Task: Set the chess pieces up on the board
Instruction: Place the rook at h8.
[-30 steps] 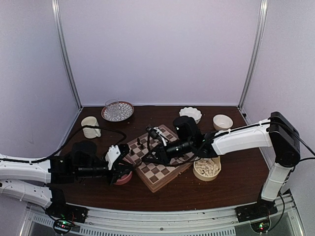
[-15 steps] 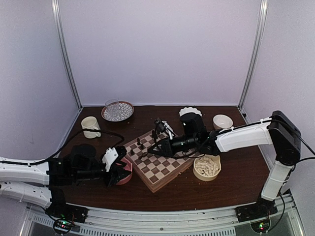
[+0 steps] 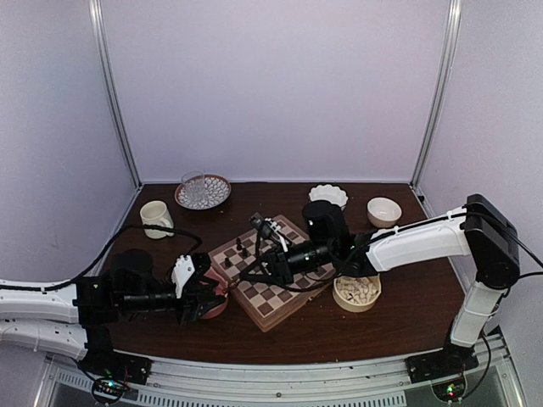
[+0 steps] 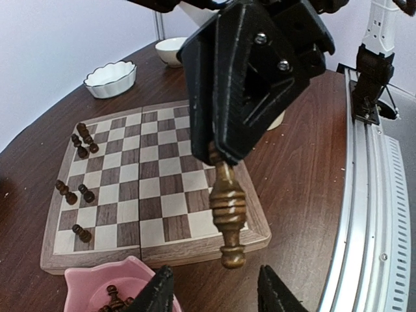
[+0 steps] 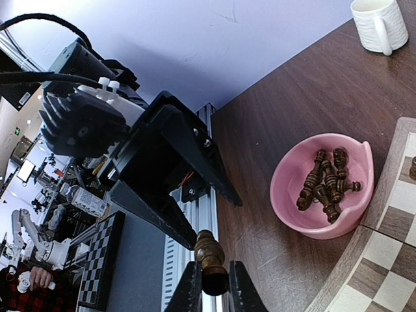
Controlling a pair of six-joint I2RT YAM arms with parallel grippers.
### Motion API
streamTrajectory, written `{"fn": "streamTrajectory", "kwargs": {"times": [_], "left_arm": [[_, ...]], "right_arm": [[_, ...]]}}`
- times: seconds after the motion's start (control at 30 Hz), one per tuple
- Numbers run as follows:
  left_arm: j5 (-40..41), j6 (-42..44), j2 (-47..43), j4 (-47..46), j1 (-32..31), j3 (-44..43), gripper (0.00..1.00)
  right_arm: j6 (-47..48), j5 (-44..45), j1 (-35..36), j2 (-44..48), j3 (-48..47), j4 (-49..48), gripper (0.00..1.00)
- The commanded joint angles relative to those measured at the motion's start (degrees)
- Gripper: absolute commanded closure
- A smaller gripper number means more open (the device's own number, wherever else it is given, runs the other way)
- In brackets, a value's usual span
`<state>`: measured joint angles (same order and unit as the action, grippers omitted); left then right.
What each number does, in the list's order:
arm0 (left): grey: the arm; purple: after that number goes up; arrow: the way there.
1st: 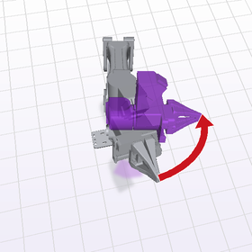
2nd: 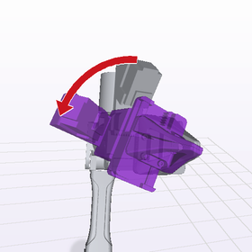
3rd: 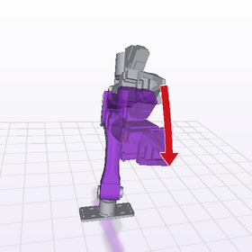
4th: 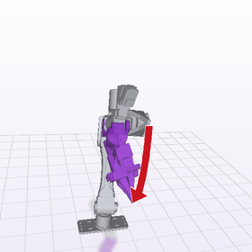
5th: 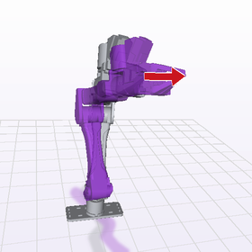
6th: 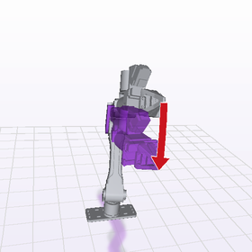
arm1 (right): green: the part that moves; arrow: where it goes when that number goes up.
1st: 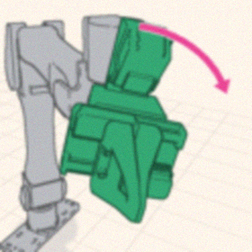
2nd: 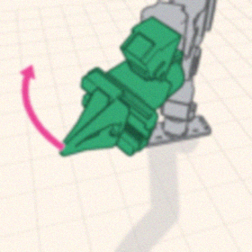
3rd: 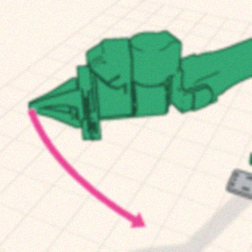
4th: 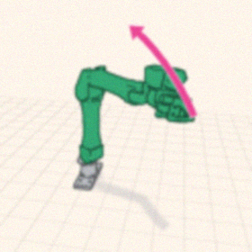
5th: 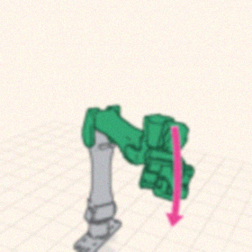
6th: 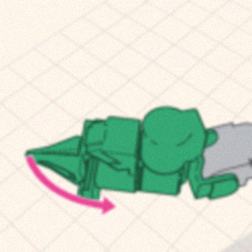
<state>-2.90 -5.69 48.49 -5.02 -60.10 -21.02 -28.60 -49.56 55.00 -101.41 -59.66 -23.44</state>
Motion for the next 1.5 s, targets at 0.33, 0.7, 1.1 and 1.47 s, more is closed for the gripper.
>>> {"fn": "streamTrajectory", "kwargs": {"times": [0.33, 0.7, 1.1, 1.47], "left_arm": [[-4.89, 1.33, 0.17, -6.08, -0.02, 0.7, 0.67], [-1.89, 0.45, 0.56, -5.27, -0.02, 0.49, 1.0], [1.98, -1.16, -1.95, -2.65, -0.02, 1.65, 1.0], [20.86, -12.31, 2.5, 21.82, 0.49, -10.46, 1.0]], "right_arm": [[0.07, -2.28, 1.07, 0.19, -1.6, -3.75, 0.96], [4.23, 2.23, 1.16, 1.53, -2.04, 2.68, 0.96], [6.01, 13.89, -2.23, 5.5, 1.37, 6.04, 0.94], [13.18, 33.86, -4.72, 10.34, 2.88, 16.6, 0.95]]}}
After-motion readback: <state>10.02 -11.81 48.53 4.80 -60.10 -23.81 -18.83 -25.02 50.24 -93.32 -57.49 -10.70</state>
